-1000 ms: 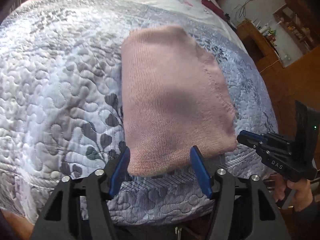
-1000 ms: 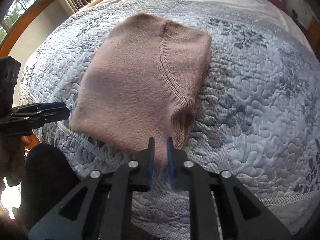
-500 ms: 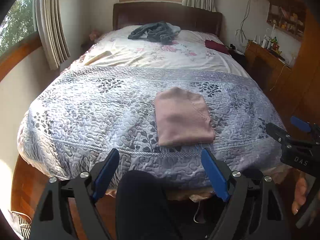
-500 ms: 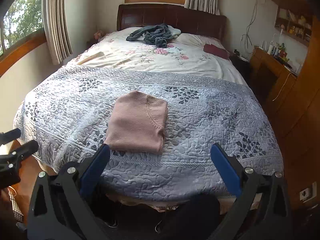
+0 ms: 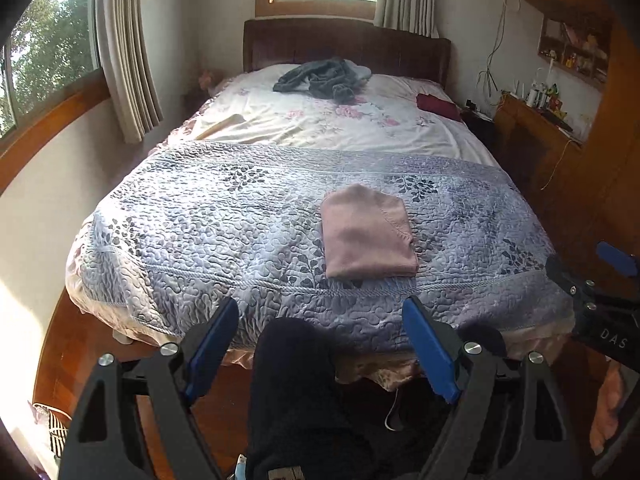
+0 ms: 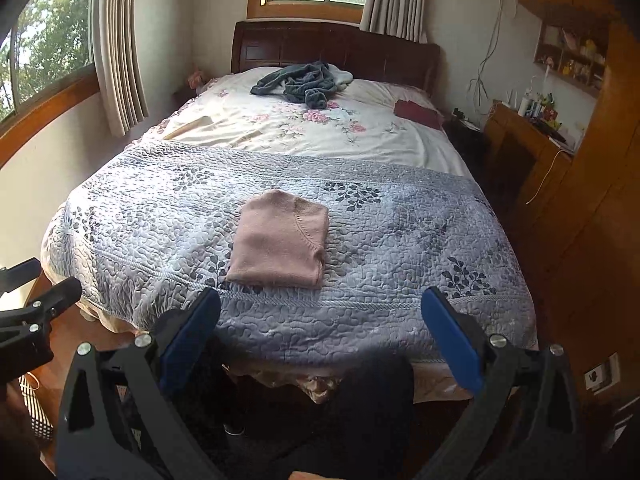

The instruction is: Fold small clothes

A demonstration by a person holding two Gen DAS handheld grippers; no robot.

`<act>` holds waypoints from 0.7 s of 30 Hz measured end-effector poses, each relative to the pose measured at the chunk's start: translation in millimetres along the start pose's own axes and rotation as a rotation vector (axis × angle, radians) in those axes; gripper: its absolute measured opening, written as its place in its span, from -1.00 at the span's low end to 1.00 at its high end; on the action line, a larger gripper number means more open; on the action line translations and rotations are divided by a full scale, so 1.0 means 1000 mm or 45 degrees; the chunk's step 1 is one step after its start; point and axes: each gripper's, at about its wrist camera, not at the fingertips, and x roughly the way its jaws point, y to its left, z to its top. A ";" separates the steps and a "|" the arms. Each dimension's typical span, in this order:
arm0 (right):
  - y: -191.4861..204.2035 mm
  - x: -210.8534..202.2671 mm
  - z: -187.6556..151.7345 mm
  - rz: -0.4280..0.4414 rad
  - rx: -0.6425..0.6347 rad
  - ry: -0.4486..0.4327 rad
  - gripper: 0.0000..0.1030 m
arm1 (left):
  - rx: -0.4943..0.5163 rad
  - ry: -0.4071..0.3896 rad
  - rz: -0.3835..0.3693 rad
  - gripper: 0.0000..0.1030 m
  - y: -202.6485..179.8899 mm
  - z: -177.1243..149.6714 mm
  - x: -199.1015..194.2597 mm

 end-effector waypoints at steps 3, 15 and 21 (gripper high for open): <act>0.001 -0.003 -0.002 -0.002 0.002 0.016 0.94 | -0.019 0.001 -0.016 0.63 -0.002 -0.002 0.000; 0.005 0.019 0.002 0.000 0.007 0.066 0.94 | 0.007 0.081 -0.017 0.63 -0.009 0.003 0.023; 0.006 0.028 0.006 0.011 -0.011 0.082 0.94 | 0.008 0.104 -0.027 0.63 -0.011 0.006 0.032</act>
